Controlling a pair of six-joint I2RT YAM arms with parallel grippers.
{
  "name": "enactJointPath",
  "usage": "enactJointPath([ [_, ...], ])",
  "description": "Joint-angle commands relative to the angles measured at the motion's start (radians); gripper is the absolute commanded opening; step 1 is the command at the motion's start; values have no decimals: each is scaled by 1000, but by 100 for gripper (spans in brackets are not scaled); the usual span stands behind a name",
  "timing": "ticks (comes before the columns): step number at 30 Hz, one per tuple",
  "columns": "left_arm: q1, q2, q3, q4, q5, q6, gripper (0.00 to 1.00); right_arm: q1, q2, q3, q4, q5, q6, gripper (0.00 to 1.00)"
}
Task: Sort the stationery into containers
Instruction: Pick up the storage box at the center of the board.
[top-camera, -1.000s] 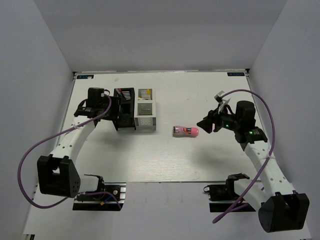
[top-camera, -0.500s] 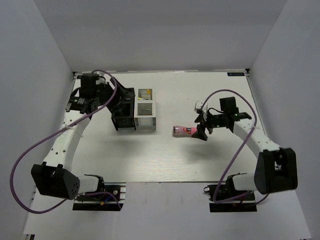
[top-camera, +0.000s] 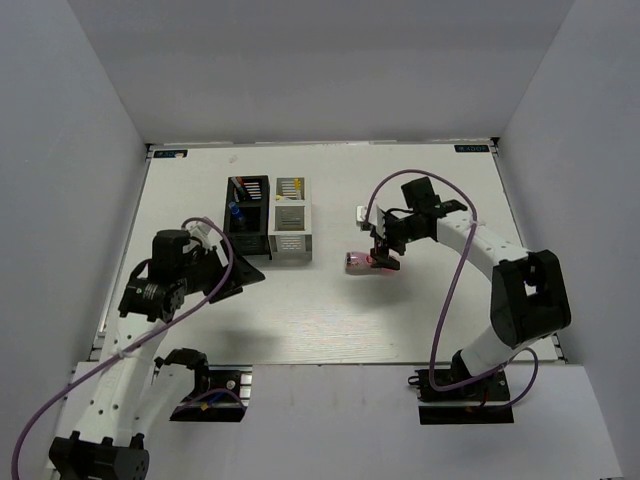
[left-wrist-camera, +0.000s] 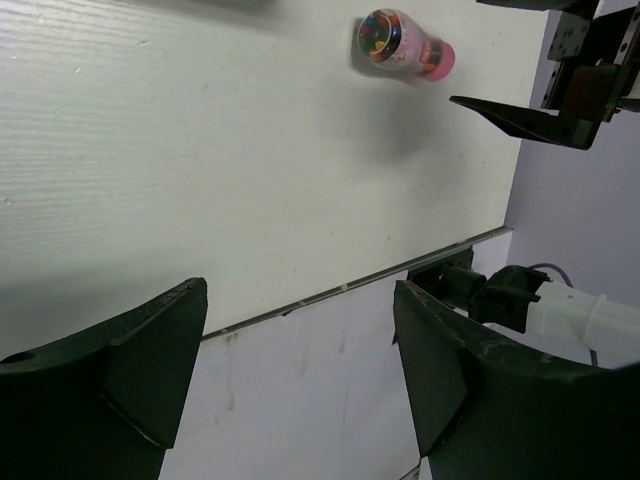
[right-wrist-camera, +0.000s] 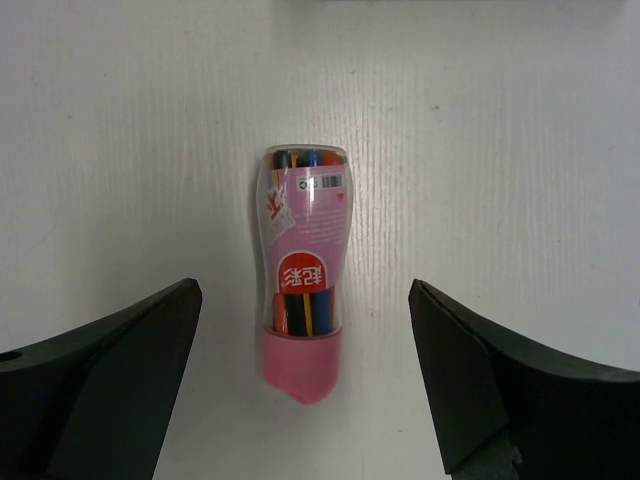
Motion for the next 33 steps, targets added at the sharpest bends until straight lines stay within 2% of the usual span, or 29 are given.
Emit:
enactJointPath([
  [1,0,-30,-43,-26,15,19,85,13,9,-4,-42,43,-64,90],
  [14,0,-84,-89,-56,5,10,85,13,87,-72,74,202,-13,89],
  [19,0,-93,-98,-65,-4,1,85,13,123,-66,128,267,14,76],
  [24,0,-112,-98,-76,-4,-8,85,18,147,-66,149,288,14,69],
  [27,0,-112,-98,-86,-4,-17,85,24,164,-75,168,314,15,60],
  [28,0,-121,-98,-99,-14,-17,85,27,166,-75,172,319,15,51],
  [30,0,-121,-98,-99,-24,-17,85,26,166,-80,172,320,14,38],
  [31,0,-130,-98,-108,-24,-17,85,29,164,-77,146,305,12,27],
  [33,0,-139,-98,-108,-24,-17,85,27,141,-70,123,285,-9,16],
])
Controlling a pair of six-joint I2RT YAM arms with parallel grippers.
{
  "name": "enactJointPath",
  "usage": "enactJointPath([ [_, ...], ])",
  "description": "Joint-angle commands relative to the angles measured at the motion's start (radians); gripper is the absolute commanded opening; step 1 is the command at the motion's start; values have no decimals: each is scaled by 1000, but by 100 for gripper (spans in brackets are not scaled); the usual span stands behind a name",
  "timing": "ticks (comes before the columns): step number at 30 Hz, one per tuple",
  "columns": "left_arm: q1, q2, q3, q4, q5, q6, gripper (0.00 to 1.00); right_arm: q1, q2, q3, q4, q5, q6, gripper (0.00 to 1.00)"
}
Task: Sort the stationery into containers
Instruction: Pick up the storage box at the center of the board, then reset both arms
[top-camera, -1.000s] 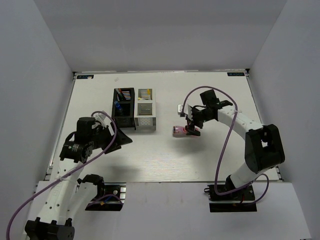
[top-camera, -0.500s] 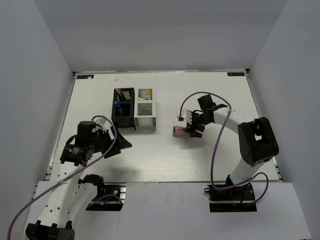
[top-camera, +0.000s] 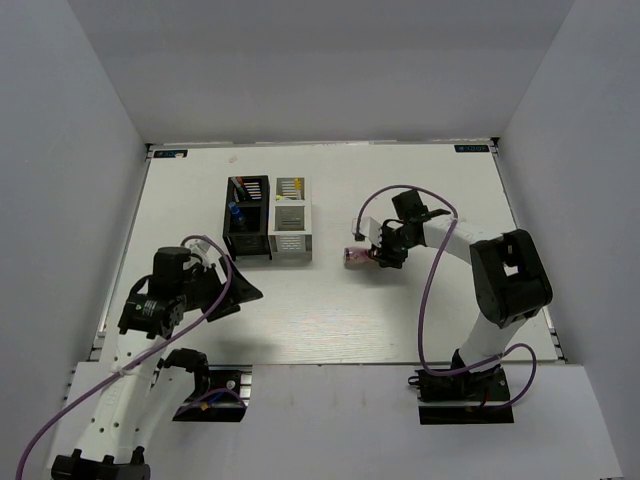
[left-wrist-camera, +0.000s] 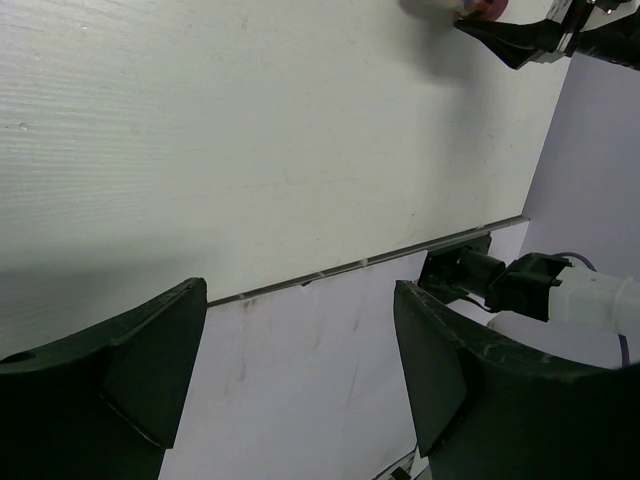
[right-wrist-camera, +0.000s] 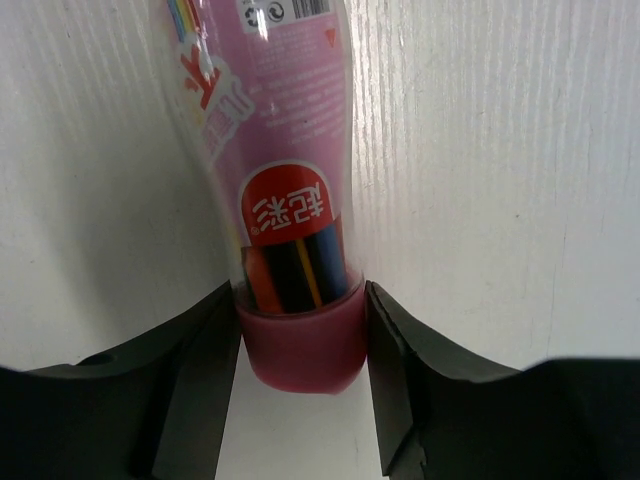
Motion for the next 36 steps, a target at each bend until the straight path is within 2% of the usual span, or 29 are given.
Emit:
enactJointPath([
  [1,0,-23,-3,-16,-13,-1,85,6,-25,9,-44,-34,-34,10],
  [2,0,-23,-12,-16,-13,-1,85,6,-40,26,-56,-51,-37,0],
  [7,0,-54,-40,-16,-13,-11,85,9,-151,158,-197,-93,-16,0],
  [11,0,-83,-70,6,7,-21,85,31,-185,366,-303,-75,-9,0],
  [21,0,-141,-110,15,16,-21,85,220,-62,733,-388,92,31,0],
  [30,10,-175,-132,6,25,-21,85,364,61,883,-466,175,17,0],
  [36,10,-197,-141,6,25,-30,85,405,114,879,-486,215,-25,0],
])
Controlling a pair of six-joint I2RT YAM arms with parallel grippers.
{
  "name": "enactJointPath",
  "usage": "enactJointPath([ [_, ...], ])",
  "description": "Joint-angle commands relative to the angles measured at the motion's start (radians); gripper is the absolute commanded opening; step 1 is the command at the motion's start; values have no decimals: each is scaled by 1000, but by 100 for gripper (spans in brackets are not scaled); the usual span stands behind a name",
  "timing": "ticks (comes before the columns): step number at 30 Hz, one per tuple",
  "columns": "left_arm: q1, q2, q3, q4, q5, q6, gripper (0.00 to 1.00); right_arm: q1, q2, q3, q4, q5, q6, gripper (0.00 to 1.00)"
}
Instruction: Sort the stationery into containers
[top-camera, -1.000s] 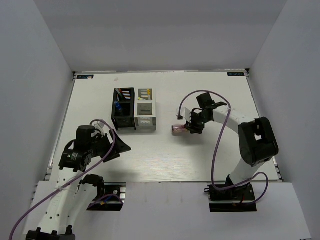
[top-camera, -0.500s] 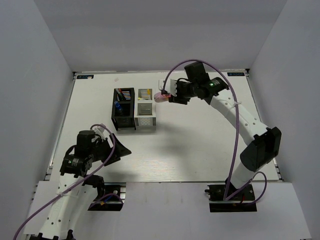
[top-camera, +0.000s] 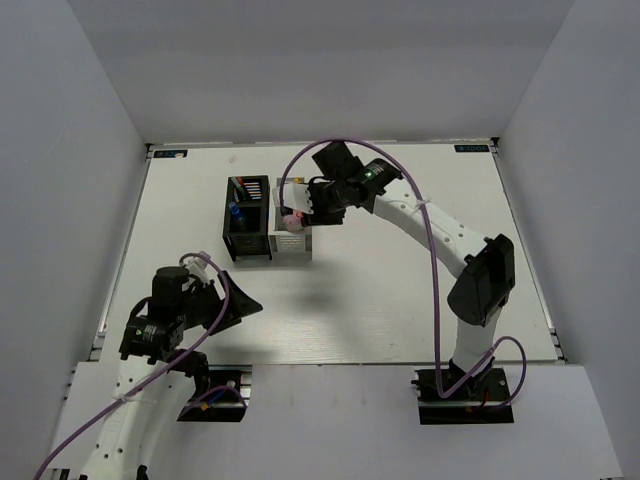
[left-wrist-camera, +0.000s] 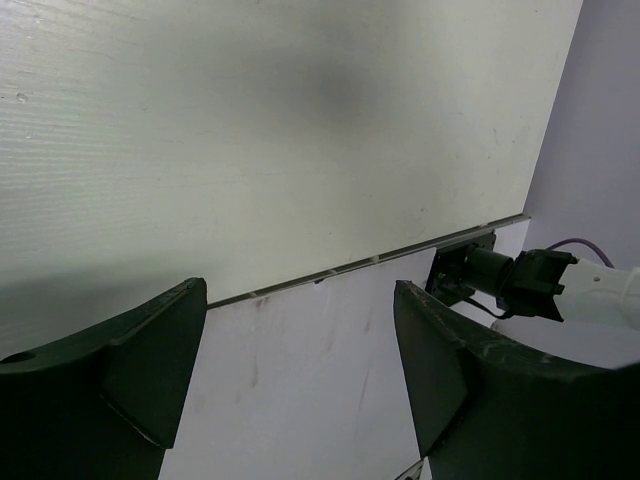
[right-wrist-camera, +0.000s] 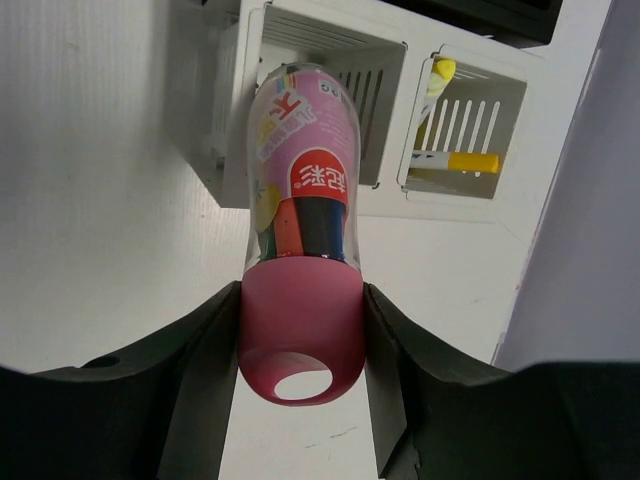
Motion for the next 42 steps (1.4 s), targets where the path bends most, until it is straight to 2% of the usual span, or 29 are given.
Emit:
enactJointPath([
  [1,6,-23,-5,4,15,-2,85,16,15,41,-24,54,-39,0],
  [8,6,-33,-14,-5,15,-2,85,38,79,100,-47,90,-43,0],
  [14,6,-42,-14,-5,15,-2,85,68,113,139,-4,109,-28,32],
  [15,6,-42,-14,-5,15,-2,85,71,116,153,-1,112,-19,42],
  [17,6,-42,-14,-5,15,-2,85,85,130,165,14,117,-13,49],
  [18,6,-42,-14,-5,15,-2,85,90,133,168,22,126,-2,57],
  [22,6,-33,-14,-5,15,-2,86,101,118,162,49,130,13,71],
  [28,6,-23,-14,27,35,-2,86,104,79,174,66,121,75,74],
  [32,6,-2,20,38,55,18,86,93,9,179,83,104,200,77],
  [34,6,-2,40,47,55,18,91,91,-17,159,105,117,278,80],
  [35,6,-2,60,59,55,27,100,79,-46,133,112,121,340,85],
  [37,6,-2,84,73,55,28,100,73,-120,81,143,162,463,90],
  [41,6,9,137,111,55,47,100,30,-235,-69,155,181,575,90],
  [42,6,19,147,111,55,48,100,22,-305,-165,175,181,590,90],
])
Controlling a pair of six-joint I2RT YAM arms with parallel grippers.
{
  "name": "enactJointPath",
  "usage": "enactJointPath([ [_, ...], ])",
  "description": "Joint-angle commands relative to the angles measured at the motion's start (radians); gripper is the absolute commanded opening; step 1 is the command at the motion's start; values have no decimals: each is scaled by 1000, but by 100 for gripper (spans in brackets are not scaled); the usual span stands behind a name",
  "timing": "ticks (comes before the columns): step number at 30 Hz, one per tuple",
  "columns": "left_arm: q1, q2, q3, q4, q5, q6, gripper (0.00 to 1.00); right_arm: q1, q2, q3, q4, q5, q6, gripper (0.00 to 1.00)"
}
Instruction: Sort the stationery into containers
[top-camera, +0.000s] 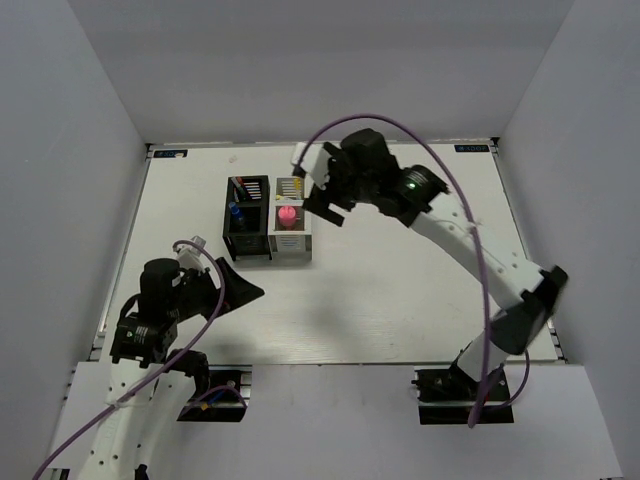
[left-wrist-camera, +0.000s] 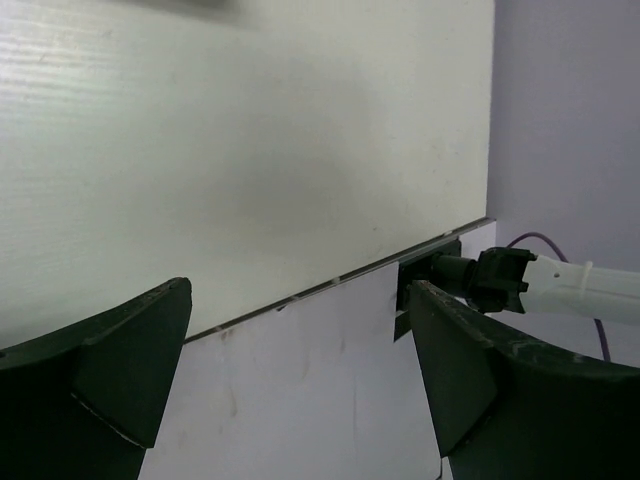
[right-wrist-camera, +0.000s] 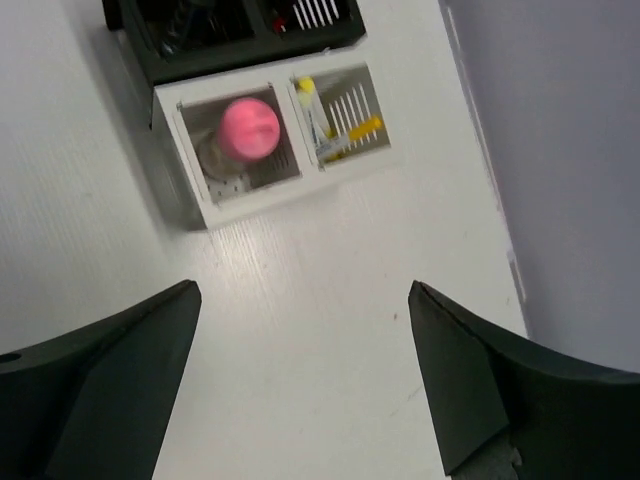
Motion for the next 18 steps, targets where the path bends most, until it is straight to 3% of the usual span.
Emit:
enactJointPath([
  [1,4,17,50,62,33,25,100,-41,-121,-151,61,58,173,90],
  [12,4,37,78,104,24,5,100,-102,-481,-674,168,184,292,90],
  [18,4,6,78,104,-4,-26,100,-138,-676,-836,236,201,381,90],
])
